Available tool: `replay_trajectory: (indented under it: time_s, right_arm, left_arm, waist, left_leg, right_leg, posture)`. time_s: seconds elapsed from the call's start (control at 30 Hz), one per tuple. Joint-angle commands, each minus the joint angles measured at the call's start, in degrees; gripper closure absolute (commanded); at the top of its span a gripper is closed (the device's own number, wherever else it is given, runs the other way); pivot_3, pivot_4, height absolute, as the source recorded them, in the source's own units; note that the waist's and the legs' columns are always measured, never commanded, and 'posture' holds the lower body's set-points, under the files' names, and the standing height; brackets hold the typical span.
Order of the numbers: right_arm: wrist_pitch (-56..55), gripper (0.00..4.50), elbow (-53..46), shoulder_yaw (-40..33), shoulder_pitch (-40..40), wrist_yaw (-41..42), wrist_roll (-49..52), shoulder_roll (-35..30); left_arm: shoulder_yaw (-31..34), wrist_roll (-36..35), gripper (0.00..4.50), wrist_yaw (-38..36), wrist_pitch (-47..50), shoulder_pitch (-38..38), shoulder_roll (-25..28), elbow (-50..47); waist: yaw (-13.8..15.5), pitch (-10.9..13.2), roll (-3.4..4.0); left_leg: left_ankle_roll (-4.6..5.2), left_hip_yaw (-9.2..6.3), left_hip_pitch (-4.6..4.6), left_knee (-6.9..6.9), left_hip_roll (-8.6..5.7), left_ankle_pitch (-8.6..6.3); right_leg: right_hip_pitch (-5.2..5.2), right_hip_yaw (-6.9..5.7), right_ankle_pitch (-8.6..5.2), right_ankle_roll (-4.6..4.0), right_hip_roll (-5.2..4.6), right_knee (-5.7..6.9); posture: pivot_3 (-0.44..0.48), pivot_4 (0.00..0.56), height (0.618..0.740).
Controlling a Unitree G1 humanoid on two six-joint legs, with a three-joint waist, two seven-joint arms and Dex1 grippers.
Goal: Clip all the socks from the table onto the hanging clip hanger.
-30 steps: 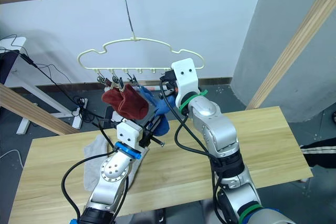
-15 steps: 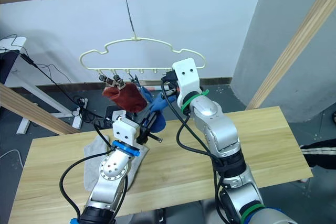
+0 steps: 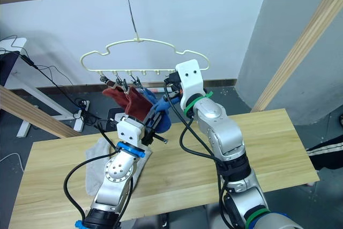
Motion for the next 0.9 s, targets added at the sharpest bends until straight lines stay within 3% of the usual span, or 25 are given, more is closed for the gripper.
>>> replay_trajectory:
  time_s: [0.03, 0.27, 0.9]
  right_arm:
    - [-0.22, 4.42, -1.87, -0.26, -0.71, 0.11, 0.46, 0.57]
    - [0.15, 4.42, -2.65, -0.19, -0.37, 0.94, 1.24, 1.05]
    - [1.73, 4.42, -2.79, -0.64, -0.26, 1.27, 1.76, 1.96]
  left_arm:
    - [0.54, -7.49, 4.50, -1.65, 8.12, 2.16, -2.06, -3.11]
    - [4.47, -12.79, 4.50, 0.72, 18.79, 0.47, -4.37, -4.25]
    - [1.92, -13.24, 4.50, -0.21, 21.22, -3.00, -6.54, -6.29]
  waist:
    - [0.00, 0.00, 0.00]
    - [0.03, 0.00, -0.01]
    - [0.03, -0.01, -0.02]
  left_leg:
    - [0.00, 0.00, 0.00, 0.00, 0.00, 0.00]
    - [0.00, -0.03, 0.00, 0.05, -0.02, 0.00]
    - [0.00, -0.01, 0.00, 0.04, -0.04, 0.00]
  right_leg:
    - [0.00, 0.00, 0.00, 0.00, 0.00, 0.00]
    - [0.00, -0.02, 0.00, 0.00, 0.06, 0.06]
    - [0.00, 0.00, 0.00, 0.00, 0.05, 0.04]
  posture:
    - [-0.224, 0.218, 0.714]
    - [-0.221, 0.219, 0.714]
    - [-0.225, 0.213, 0.714]
